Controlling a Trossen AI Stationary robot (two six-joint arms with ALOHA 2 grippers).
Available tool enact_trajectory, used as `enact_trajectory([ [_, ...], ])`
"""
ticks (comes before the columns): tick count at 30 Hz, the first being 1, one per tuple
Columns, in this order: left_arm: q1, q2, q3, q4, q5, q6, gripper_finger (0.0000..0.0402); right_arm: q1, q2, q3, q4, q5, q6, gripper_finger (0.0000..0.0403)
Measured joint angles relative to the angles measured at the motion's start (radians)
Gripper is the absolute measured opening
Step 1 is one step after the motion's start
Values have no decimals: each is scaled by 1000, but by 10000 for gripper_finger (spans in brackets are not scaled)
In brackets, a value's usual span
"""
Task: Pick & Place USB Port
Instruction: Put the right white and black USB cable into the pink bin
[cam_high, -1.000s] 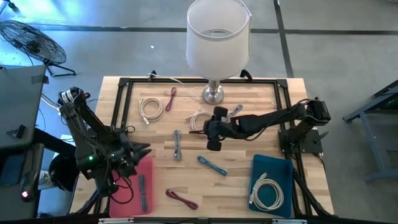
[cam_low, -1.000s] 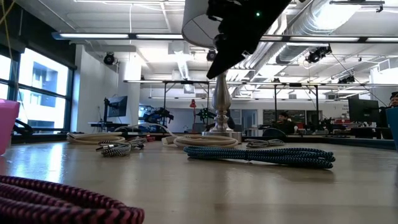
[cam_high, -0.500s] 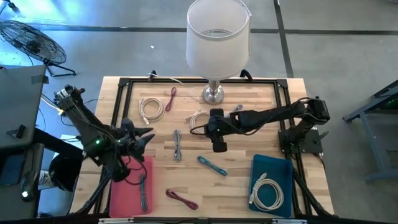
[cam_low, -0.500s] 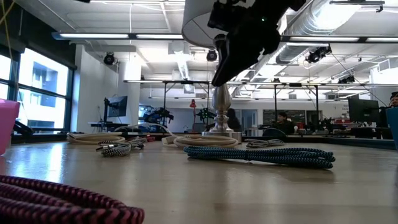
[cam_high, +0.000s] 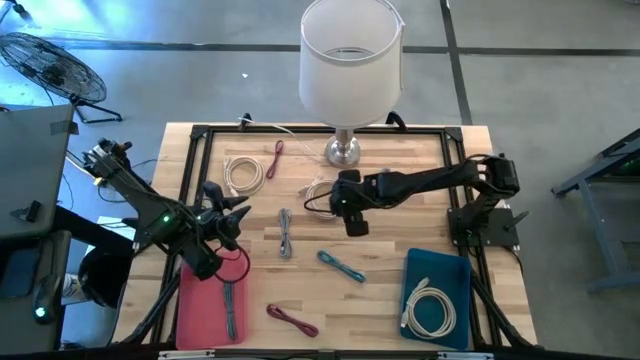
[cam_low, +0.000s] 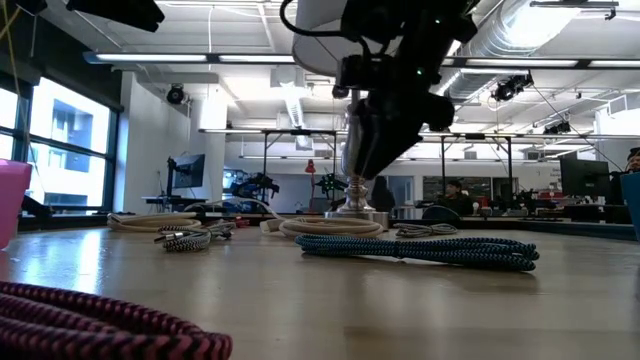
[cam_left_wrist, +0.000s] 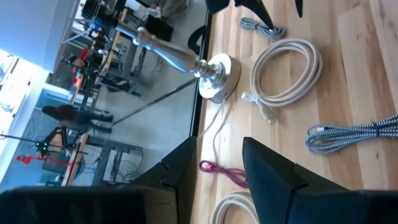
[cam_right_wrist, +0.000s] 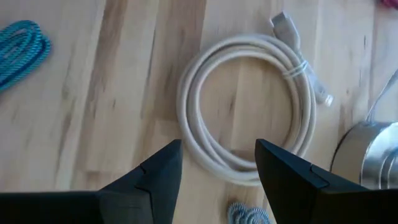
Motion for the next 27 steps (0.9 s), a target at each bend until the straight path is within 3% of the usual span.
enact_trajectory([
  [8, -1, 0, 0, -1, 35, 3, 124, -27, -5, 1, -217, 253, -9, 194],
  [13, -2, 0, 0, 0, 36, 7, 124, -80, -5, 1, -329, 212, 35, 194],
  [19, -1, 0, 0, 0, 34, 7, 124, -112, -5, 1, -328, 144, -35, 194],
  [27, -2, 0, 0, 0, 34, 5, 124, -199, -5, -10, -345, 50, -8, 182],
])
